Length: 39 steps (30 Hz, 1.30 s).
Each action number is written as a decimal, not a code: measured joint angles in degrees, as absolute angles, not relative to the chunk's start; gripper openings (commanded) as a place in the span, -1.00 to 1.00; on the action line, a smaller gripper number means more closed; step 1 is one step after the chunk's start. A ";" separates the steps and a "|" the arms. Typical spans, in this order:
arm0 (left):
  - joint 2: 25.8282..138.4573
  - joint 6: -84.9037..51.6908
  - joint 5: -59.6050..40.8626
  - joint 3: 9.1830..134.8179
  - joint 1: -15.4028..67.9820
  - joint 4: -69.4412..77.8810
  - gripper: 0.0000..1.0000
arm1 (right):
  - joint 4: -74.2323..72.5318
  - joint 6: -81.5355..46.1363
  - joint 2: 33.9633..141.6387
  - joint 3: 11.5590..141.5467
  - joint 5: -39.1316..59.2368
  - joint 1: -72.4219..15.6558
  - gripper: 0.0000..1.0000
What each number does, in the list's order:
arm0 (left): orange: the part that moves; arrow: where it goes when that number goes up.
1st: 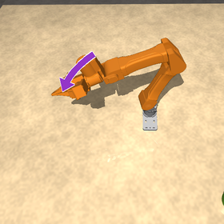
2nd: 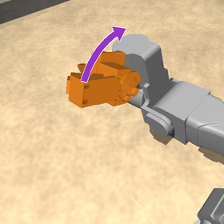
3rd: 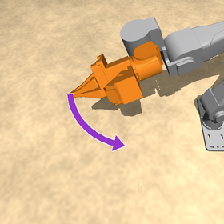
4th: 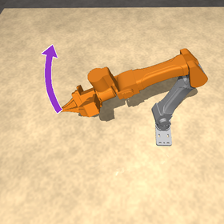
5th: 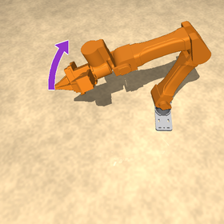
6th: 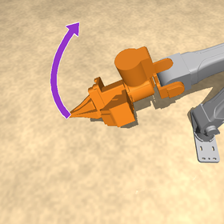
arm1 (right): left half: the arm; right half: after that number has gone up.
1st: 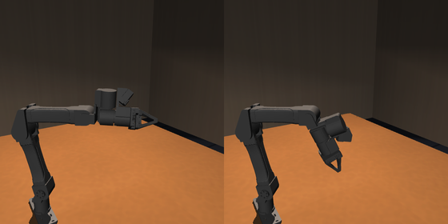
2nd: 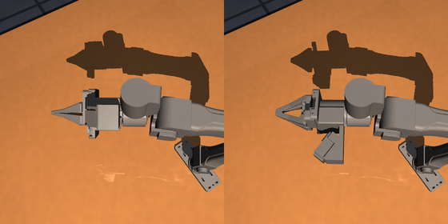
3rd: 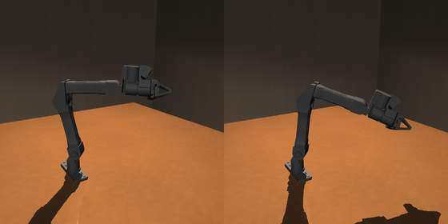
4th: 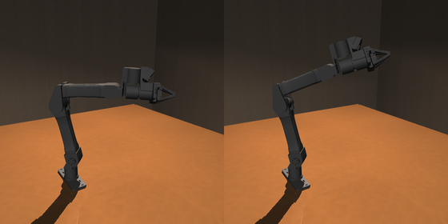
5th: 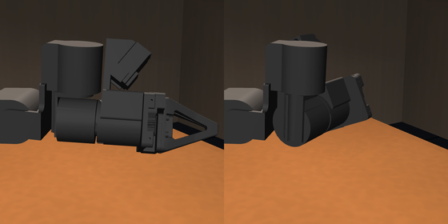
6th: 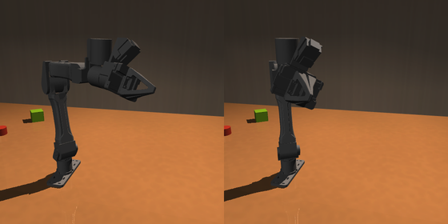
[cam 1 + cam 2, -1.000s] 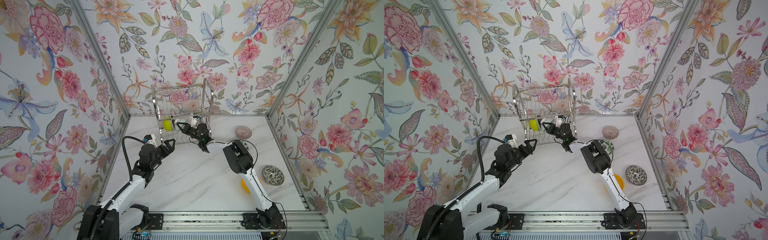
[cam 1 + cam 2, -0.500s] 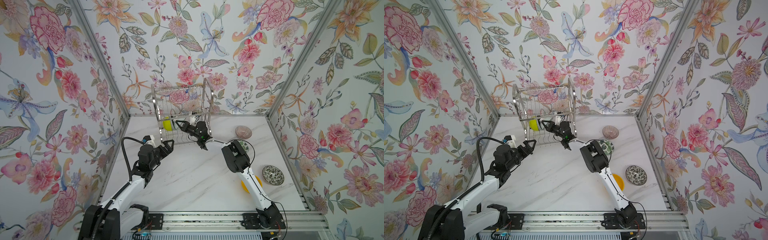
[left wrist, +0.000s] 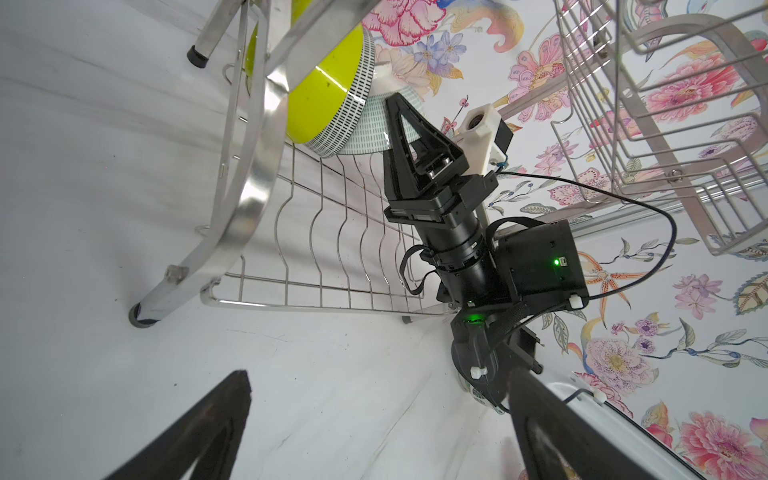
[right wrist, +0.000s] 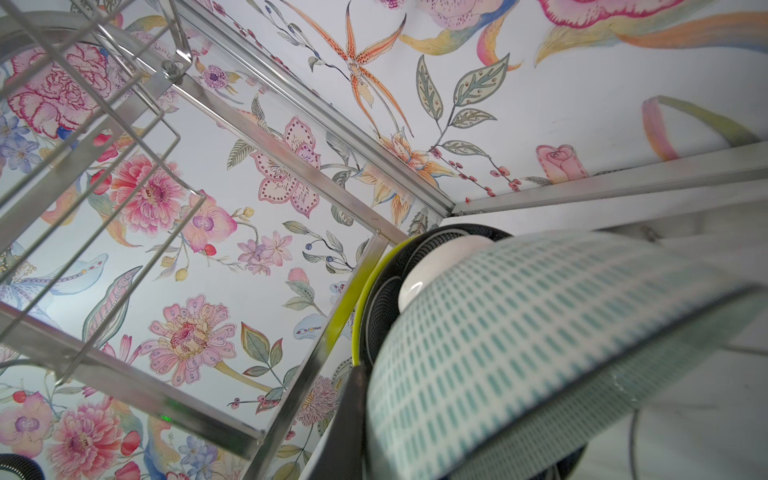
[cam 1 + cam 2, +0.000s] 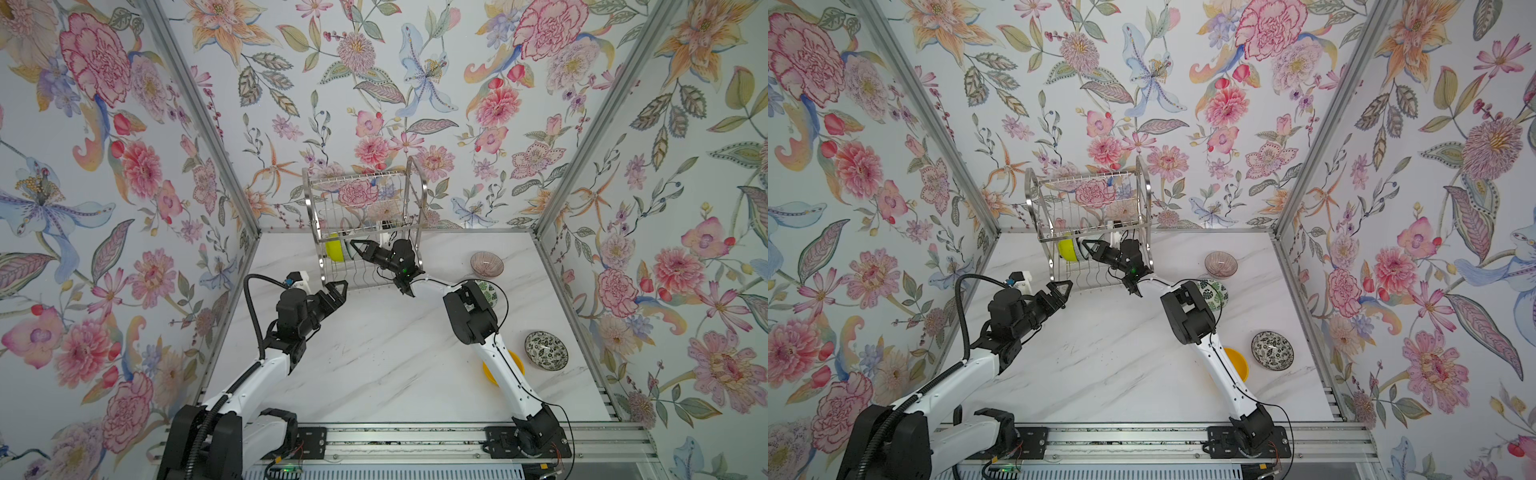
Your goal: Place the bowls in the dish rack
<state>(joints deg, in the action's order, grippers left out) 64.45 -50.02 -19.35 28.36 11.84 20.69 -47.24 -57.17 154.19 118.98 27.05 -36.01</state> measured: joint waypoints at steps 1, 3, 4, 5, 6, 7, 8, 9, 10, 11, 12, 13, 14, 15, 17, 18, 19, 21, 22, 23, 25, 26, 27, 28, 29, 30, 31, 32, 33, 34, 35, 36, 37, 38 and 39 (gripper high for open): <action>64.53 -50.02 -19.33 28.36 11.81 20.71 0.98 | -46.89 -57.04 154.21 119.15 27.22 -36.01 -0.74; 64.69 -50.02 -19.38 28.36 11.62 20.75 0.98 | -45.34 -56.93 154.36 119.92 27.51 -35.90 -0.66; 64.73 -50.02 -19.38 28.36 11.62 20.78 0.98 | -44.71 -56.77 154.41 120.11 27.55 -35.86 -0.65; 64.73 -50.02 -19.38 28.36 11.57 20.84 0.98 | -43.99 -56.69 154.52 120.33 27.49 -35.75 -0.65; 64.73 -50.02 -19.40 28.36 11.57 20.86 0.98 | -43.35 -56.58 154.63 120.49 27.44 -35.57 -0.65; 64.73 -50.02 -19.40 28.36 11.57 20.88 0.98 | -43.03 -56.58 154.67 120.55 27.59 -35.44 -0.65; 64.73 -50.02 -19.40 28.36 11.57 20.99 0.98 | -42.98 -56.51 154.76 120.68 27.75 -35.31 -0.65; 64.75 -50.02 -19.42 28.36 11.57 21.06 0.98 | -42.85 -56.36 154.76 120.79 27.73 -35.27 -0.64; 64.73 -50.02 -19.49 28.36 11.57 21.12 0.98 | -42.61 -56.29 154.76 120.95 27.62 -35.27 -0.63; 64.73 -50.02 -19.55 28.36 11.57 21.10 0.98 | -42.46 -56.18 154.85 121.16 27.62 -35.24 -0.60; 64.73 -50.02 -19.55 28.36 11.57 21.08 0.98 | -42.09 -56.14 154.87 121.43 27.62 -35.27 -0.59; 64.73 -50.02 -19.55 28.36 11.55 21.10 0.98 | -41.74 -56.14 154.89 121.54 27.62 -35.27 -0.57; 64.73 -50.02 -19.62 28.36 11.55 21.08 0.98 | -41.45 -56.14 154.89 121.58 27.64 -35.27 -0.55; 64.73 -50.02 -19.77 28.36 11.57 21.08 0.98 | -41.23 -55.96 154.89 121.60 27.62 -35.27 -0.54; 64.71 -50.02 -19.75 28.36 11.53 21.06 0.98 | -40.91 -55.68 154.89 121.62 27.59 -35.27 -0.53; 64.71 -50.02 -19.75 28.36 11.51 21.04 0.98 | -40.75 -55.66 154.89 121.78 27.59 -35.27 -0.52; 64.71 -50.02 -19.77 28.36 11.44 21.04 0.98 | -40.58 -55.66 154.89 121.82 27.59 -35.27 -0.49; 64.71 -50.02 -19.94 28.36 11.27 21.08 0.98 | -40.25 -55.44 154.89 121.82 27.53 -35.27 -0.39; 64.71 -50.04 -20.01 28.36 11.25 21.06 0.98 | -40.05 -55.33 154.89 121.82 27.46 -35.27 -0.34; 64.71 -50.04 -20.27 28.36 11.18 21.08 0.98 | -39.97 -55.22 154.89 121.82 27.42 -35.27 -0.29; 64.71 -50.04 -20.62 28.36 11.18 21.10 0.98 | -39.66 -55.02 154.89 121.82 27.40 -35.27 -0.26; 64.71 -50.06 -20.64 28.36 11.20 21.10 0.98 | -39.62 -55.00 154.89 121.82 27.42 -35.27 -0.26; 64.71 -50.06 -20.64 28.34 11.18 21.10 0.98 | -39.59 -54.87 154.89 121.82 27.42 -35.27 -0.26; 64.71 -50.06 -20.64 28.34 11.18 21.12 0.98 | -39.59 -54.83 154.89 121.82 27.42 -35.27 -0.26; 64.64 -50.11 -20.64 28.18 11.18 21.28 0.98 | -39.59 -54.83 154.89 121.82 27.44 -35.27 -0.25; 64.51 -50.28 -20.67 27.97 11.18 21.37 0.98 | -39.59 -54.83 154.89 121.82 27.42 -35.27 -0.24; 64.40 -50.41 -20.67 27.70 11.18 21.52 0.98 | -39.59 -54.83 154.89 121.82 27.42 -35.27 -0.23; 64.29 -50.48 -20.67 27.46 11.18 21.52 0.98 | -39.59 -54.81 154.89 121.82 27.40 -35.27 -0.21; 64.23 -50.50 -20.67 27.38 11.18 21.50 0.98 | -39.59 -54.81 154.89 121.80 27.40 -35.27 -0.19; 64.18 -50.52 -20.67 27.29 11.18 21.52 0.98 | -39.62 -54.81 154.89 121.69 27.27 -35.27 -0.16; 64.10 -50.65 -20.67 27.29 11.18 21.54 0.98 | -39.75 -54.81 154.85 121.36 27.11 -35.27 -0.14; 64.03 -50.70 -20.69 27.29 11.18 21.54 0.98 | -40.05 -54.81 154.74 120.92 27.00 -35.27 -0.11; 63.94 -50.74 -20.71 27.27 11.18 21.56 0.98 | -40.58 -54.78 154.43 120.11 26.76 -35.27 -0.08; 63.86 -50.87 -20.78 27.27 11.18 21.56 0.98 | -40.84 -54.81 153.91 119.11 26.50 -35.27 -0.06; 63.81 -50.92 -20.82 27.27 11.18 21.58 0.98 | -40.97 -54.83 153.34 118.17 26.26 -35.27 -0.03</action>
<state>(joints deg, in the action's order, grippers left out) 63.81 -50.92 -20.82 27.27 11.18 21.58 -40.97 -54.83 153.34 118.17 26.26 -35.27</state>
